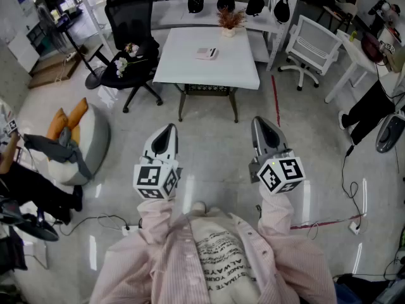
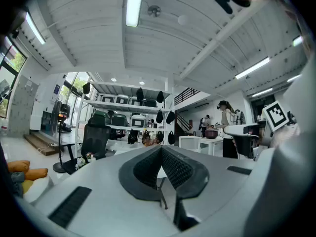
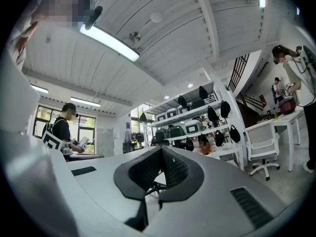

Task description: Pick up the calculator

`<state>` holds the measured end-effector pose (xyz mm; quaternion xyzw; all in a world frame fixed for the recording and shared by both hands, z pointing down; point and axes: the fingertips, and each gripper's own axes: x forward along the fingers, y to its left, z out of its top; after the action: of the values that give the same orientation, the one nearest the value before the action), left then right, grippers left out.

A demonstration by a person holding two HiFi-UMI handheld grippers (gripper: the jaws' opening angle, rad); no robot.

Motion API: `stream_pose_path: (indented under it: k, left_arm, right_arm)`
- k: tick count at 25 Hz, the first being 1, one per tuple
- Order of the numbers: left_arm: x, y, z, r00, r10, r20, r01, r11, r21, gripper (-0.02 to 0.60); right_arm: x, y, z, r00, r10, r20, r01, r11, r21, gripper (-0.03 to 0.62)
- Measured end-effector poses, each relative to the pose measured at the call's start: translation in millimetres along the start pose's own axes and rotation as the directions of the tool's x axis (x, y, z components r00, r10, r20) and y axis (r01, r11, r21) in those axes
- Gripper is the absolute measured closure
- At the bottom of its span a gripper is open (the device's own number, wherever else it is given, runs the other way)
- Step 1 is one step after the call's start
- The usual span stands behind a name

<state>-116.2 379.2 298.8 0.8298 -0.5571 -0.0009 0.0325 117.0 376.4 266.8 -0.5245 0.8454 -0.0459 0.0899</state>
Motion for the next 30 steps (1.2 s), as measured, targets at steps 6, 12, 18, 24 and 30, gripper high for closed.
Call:
stream_pose_path:
  k: [6, 12, 18, 24, 30]
  left_arm:
    - [-5, -8, -3, 1.0, 0.004, -0.011, -0.004, 1.0, -0.007, 0.58]
    - [-11, -20, -9, 1.0, 0.012, -0.008, -0.012, 1.0, -0.021, 0.58]
    - [-14, -20, -9, 1.0, 0.027, -0.006, -0.027, 0.999, -0.017, 0.58]
    - [-8, -17, -7, 1.0, 0.028, -0.005, -0.028, 1.0, -0.011, 0.58]
    - [7, -13, -12, 1.0, 0.016, -0.011, -0.017, 1.0, -0.013, 0.58]
  right_arm:
    - [-9, -8, -1, 1.0, -0.007, -0.004, 0.007, 0.999, 0.046, 0.592]
    - [-14, -13, -12, 0.998, 0.032, -0.049, -0.028, 0.996, 0.079, 0.495]
    - [-12, -16, -21, 0.996, 0.041, -0.073, -0.034, 0.994, 0.102, 0.434]
    - [-8, -22, -19, 0.997, 0.041, -0.064, -0.033, 0.993, 0.114, 0.403]
    - [5, -32, -24, 0.997, 0.034, -0.066, -0.026, 0.992, 0.123, 0.381]
